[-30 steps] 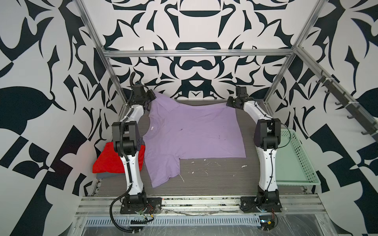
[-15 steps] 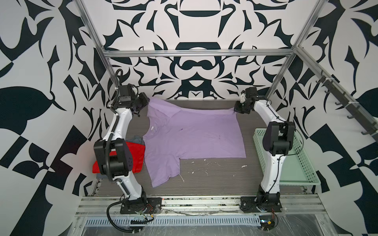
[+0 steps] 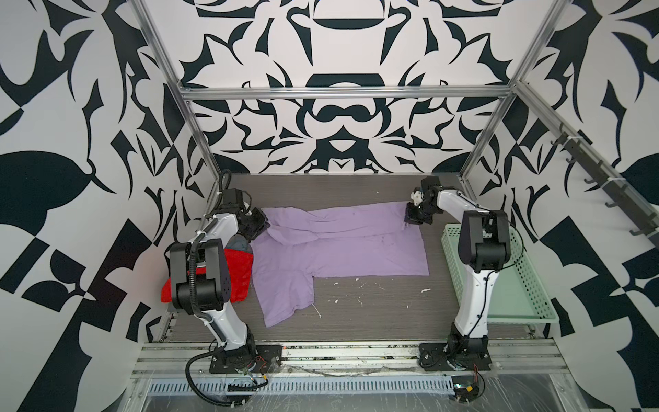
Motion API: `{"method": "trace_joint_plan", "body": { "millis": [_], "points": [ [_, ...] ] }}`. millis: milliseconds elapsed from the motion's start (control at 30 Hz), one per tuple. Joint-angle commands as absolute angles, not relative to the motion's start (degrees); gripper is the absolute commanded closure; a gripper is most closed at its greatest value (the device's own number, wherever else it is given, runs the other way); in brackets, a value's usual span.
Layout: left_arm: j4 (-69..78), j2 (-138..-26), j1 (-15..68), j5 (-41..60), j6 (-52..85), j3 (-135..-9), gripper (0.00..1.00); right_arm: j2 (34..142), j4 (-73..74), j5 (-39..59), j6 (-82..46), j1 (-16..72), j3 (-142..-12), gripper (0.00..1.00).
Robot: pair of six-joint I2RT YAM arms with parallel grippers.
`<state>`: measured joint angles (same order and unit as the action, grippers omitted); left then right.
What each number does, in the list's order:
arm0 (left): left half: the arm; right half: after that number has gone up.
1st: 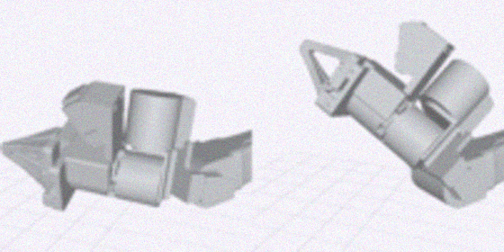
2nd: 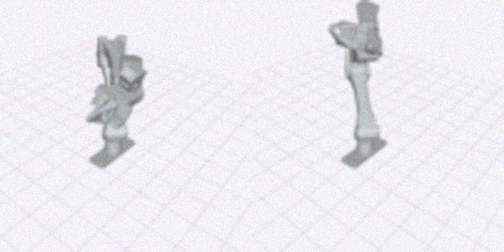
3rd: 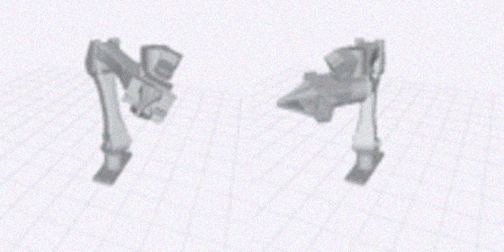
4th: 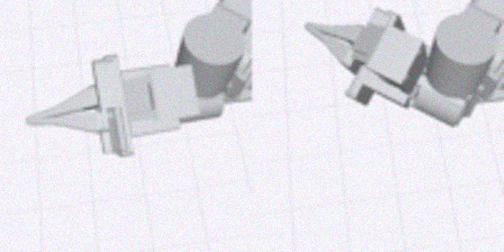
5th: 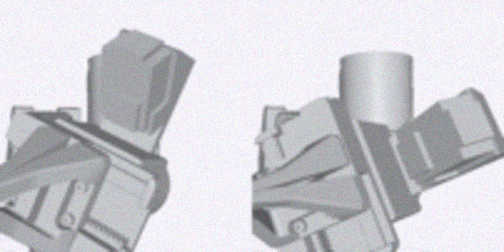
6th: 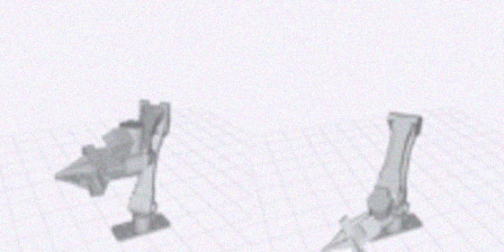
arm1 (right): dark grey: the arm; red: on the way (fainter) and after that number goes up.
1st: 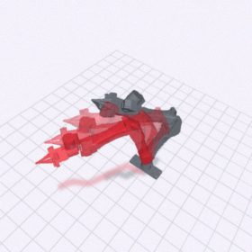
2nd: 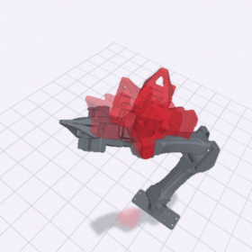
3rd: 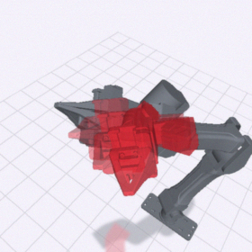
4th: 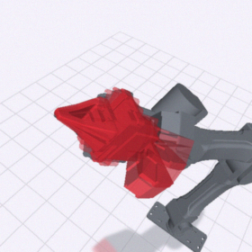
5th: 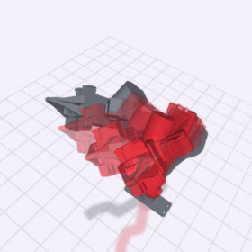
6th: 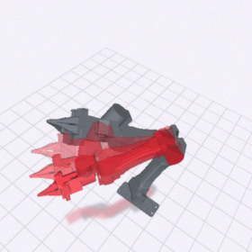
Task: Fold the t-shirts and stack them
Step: 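Hold the shirt's far edge with both grippers and pull it taut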
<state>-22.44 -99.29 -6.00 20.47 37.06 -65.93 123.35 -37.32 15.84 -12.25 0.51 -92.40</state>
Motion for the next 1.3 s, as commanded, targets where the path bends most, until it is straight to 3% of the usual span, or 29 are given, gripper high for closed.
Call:
{"method": "trace_joint_plan", "body": {
  "millis": [0,133,467,600,1033,1267],
  "points": [
    [-21.77,-98.34,-6.23,19.52,37.90,-66.06,1.00,119.93,-35.07,15.69,-13.34,0.49,-92.78,1.00],
    [-20.51,-100.82,-6.23,21.40,37.79,-71.70,1.00,121.20,-35.23,15.64,-14.07,0.50,-97.61,1.00],
    [-19.77,-121.40,-6.17,28.60,40.82,-109.50,1.00,130.36,-33.48,15.70,-20.71,0.14,-120.64,1.00],
    [-20.79,-128.08,-6.44,31.21,41.23,-118.24,1.00,135.45,-35.26,17.47,-21.81,0.09,-127.26,1.00],
    [-17.74,-130.42,-7.25,33.77,43.63,-120.48,1.00,139.29,-37.09,18.89,-21.75,-0.59,-132.01,1.00],
    [-18.09,-122.63,-7.97,34.65,44.15,-110.86,1.00,134.22,-41.42,18.63,-17.49,-1.06,-128.29,1.00]
  ]
}}
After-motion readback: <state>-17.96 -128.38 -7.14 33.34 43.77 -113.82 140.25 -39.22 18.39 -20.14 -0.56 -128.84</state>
